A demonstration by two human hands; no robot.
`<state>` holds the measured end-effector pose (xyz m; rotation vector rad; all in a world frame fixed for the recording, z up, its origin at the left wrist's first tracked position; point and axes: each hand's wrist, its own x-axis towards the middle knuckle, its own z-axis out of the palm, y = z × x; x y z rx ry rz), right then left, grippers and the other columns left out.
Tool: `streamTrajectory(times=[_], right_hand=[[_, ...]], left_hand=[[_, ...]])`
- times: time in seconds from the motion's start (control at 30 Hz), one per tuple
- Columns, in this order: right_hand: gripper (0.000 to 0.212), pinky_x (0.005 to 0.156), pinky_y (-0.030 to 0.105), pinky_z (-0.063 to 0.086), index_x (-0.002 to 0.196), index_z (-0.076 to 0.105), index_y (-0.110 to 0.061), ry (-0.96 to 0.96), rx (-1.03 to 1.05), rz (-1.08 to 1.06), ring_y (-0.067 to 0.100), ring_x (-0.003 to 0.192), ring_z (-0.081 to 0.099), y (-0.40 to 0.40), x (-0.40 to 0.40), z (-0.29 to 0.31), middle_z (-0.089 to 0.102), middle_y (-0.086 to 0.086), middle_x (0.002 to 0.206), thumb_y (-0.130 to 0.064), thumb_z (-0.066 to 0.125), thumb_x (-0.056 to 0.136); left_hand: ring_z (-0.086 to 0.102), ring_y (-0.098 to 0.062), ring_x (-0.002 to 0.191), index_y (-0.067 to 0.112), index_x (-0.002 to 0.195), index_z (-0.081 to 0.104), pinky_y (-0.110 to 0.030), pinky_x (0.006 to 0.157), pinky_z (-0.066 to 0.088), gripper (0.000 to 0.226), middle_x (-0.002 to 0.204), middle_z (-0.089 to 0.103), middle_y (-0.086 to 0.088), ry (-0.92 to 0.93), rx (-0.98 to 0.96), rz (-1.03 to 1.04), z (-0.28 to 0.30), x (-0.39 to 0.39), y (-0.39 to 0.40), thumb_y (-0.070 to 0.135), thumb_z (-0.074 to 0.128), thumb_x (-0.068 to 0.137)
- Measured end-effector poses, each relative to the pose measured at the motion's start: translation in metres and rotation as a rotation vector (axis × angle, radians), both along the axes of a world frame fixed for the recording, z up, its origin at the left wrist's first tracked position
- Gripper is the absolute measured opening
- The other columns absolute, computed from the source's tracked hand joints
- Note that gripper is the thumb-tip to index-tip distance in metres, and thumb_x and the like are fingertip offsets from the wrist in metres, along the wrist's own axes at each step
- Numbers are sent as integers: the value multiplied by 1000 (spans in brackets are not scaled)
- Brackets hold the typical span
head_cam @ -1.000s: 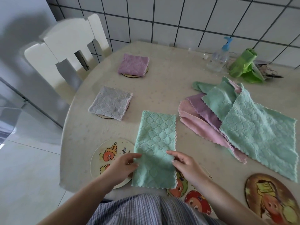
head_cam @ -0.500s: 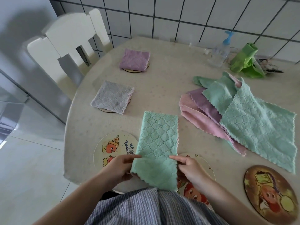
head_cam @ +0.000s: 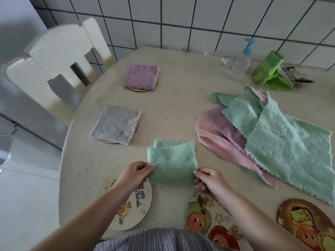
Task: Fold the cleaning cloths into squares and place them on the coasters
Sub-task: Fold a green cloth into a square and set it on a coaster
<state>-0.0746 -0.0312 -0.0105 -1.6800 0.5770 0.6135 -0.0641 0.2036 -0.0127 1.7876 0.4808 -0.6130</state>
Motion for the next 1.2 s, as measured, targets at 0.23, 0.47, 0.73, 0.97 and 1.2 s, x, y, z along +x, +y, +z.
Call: streamTrajectory(times=[0.23,0.47,0.73,0.97,1.2], right_hand=[[25,62,20,40,83,68,-17,-156,-283,219,11,72,60,-5,9,-15,67,-3,77,-41,59,86],[53,80,6,41,127,43,-35,-319,-197,248,-9,100,49,7,23,-10,48,-25,109,-20,67,83],[57,100,-1,18,136,44,-18,-594,-427,355,-4,125,33,0,19,-21,38,-16,133,-14,66,83],[62,103,5,15,141,34,-19,-578,-527,417,-5,130,21,1,32,-30,33,-5,147,-18,63,86],[61,101,9,17,140,37,-18,-491,-546,396,9,135,31,4,41,-34,34,-2,148,-18,64,86]], left_hand=[[63,-9,78,16,114,54,-23,63,51,36,92,65,7,-86,132,-119,-6,15,-3,37,60,85],[63,-9,97,37,137,32,-28,76,57,62,116,58,5,-186,-90,-73,-17,10,-7,5,54,90],[59,-12,104,56,121,44,-34,90,52,60,129,47,14,-354,46,-219,-30,22,-10,5,53,90],[60,-12,98,25,137,42,-37,89,52,51,131,44,15,-320,163,-206,-34,35,-15,13,56,90],[62,-13,76,37,132,37,-21,68,53,47,107,58,2,-201,-49,-101,-22,39,-20,15,51,93]])
